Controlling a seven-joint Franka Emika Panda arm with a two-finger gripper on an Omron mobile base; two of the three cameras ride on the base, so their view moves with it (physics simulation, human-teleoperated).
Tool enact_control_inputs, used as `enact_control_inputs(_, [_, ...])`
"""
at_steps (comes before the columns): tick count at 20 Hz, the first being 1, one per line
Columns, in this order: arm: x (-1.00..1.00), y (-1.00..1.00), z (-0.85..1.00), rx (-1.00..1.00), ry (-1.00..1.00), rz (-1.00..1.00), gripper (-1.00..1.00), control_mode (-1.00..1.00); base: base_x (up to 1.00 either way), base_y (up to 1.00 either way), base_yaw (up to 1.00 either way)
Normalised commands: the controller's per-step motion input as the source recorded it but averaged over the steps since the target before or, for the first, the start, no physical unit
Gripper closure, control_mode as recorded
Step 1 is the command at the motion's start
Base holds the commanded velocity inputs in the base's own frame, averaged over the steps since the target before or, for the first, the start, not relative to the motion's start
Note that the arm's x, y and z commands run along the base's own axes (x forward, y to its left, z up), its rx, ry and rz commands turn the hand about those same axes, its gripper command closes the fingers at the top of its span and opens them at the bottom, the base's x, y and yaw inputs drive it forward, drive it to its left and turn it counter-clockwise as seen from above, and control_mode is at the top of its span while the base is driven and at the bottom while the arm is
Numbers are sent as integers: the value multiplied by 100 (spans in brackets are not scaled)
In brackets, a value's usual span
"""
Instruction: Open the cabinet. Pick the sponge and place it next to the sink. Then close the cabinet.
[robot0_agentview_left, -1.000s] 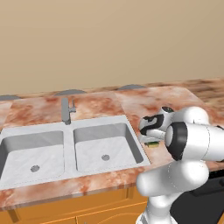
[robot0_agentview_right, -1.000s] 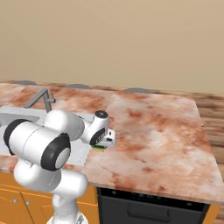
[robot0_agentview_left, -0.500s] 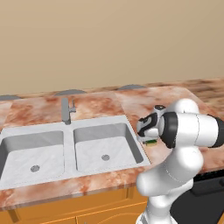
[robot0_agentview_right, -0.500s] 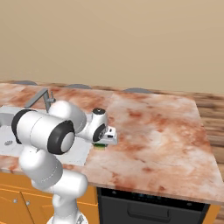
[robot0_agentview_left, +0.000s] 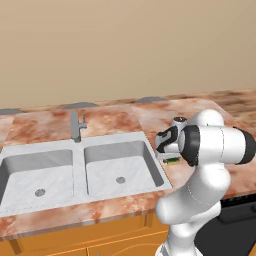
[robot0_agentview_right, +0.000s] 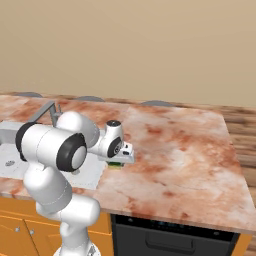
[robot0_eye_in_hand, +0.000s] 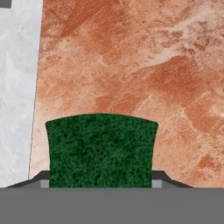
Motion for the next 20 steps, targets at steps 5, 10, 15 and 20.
enact_control_inputs(5, [0,0,0,0,2,0,-100,-100,0,0,0])
enact_control_inputs(10, [-3,0,0,0,0,0,-100,-100,0,0,0])
enact_control_inputs(15, [-42,0,11,4,-5,0,-100,-100,0,0,0])
enact_control_inputs(20, [-74,0,68,7,-17,0,-100,-100,0,0,0])
